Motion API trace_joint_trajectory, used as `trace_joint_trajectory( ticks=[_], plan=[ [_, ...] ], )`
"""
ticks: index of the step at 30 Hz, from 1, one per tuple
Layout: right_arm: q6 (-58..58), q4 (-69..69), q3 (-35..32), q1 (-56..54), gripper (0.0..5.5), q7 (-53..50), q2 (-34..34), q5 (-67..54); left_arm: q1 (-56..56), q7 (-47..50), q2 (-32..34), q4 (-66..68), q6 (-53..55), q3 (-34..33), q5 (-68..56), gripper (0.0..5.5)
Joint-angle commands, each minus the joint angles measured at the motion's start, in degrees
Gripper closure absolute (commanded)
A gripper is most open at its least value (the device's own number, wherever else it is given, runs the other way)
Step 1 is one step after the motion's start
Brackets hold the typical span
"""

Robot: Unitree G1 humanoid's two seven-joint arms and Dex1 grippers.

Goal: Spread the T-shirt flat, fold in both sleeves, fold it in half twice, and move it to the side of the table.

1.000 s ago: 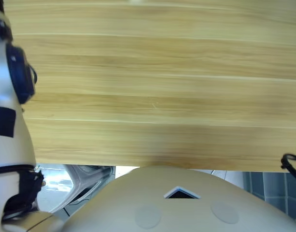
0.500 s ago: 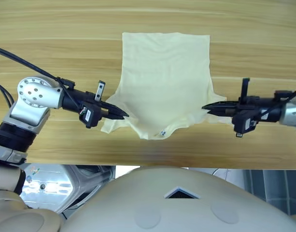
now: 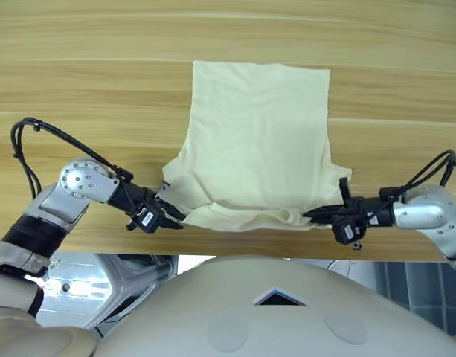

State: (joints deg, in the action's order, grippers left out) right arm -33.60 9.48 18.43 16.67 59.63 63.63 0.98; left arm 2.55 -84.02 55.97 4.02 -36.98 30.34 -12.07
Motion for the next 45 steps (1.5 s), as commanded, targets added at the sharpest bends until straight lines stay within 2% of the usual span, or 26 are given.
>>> trace_joint_trajectory(
  ticks=[1, 8, 15, 19, 21, 24, 26, 33, 38, 42, 45],
  plan=[
    [1.28, 1.51, -4.82, 0.20, 5.50, 0.72, 2.21, -5.62, 1.46, 0.61, -0.44, -0.99, 1.74, -3.59, -2.57, 3.95],
    [2.73, 0.61, -7.34, -1.86, 5.50, -1.43, -1.96, -5.48, 1.92, 1.55, -3.76, -0.13, 3.03, -7.90, -5.45, 2.85],
    [1.20, 5.43, -8.94, 1.34, 5.50, 2.01, -1.59, -13.93, -0.85, -0.23, -5.02, -0.05, 3.77, -8.84, -7.51, 1.77],
    [1.94, 10.71, -9.84, 8.17, 5.50, 6.65, 2.12, -20.60, -2.79, -4.73, -3.04, -3.28, 8.33, -9.98, -13.97, 1.13],
    [2.84, 11.90, -10.46, 10.11, 5.50, 7.97, 3.14, -21.12, -2.27, -6.18, -3.00, -4.32, 11.34, -11.68, -17.35, 0.79],
    [1.13, 8.89, -10.72, 10.66, 5.50, 8.10, 2.75, -15.63, 0.40, -5.50, -5.37, -2.30, 13.93, -15.02, -19.78, 0.27],
    [0.62, 7.08, -10.41, 10.84, 5.50, 7.88, 2.46, -12.47, 1.58, -6.16, -6.31, -0.66, 15.08, -16.90, -20.84, 0.13],
    [-0.15, 5.72, -6.59, 13.20, 4.21, 8.41, 2.65, -5.01, 5.46, -5.12, -11.31, 2.00, 18.70, -21.69, -21.56, 0.10],
    [-1.91, 10.13, -9.92, 17.08, 3.23, 7.81, 4.78, -10.65, 6.74, -3.96, -14.71, 6.53, 15.89, -22.40, -16.73, 0.10],
    [-1.94, 9.89, -8.68, 18.56, 2.55, 8.28, 5.18, -7.06, 6.58, -4.49, -15.62, 7.61, 14.95, -22.72, -15.19, 0.10],
    [-2.23, 10.13, -11.35, 18.55, 1.97, 7.17, 4.82, -10.96, 6.58, -4.30, -16.53, 8.21, 14.24, -22.87, -14.59, 0.10]
  ],
)
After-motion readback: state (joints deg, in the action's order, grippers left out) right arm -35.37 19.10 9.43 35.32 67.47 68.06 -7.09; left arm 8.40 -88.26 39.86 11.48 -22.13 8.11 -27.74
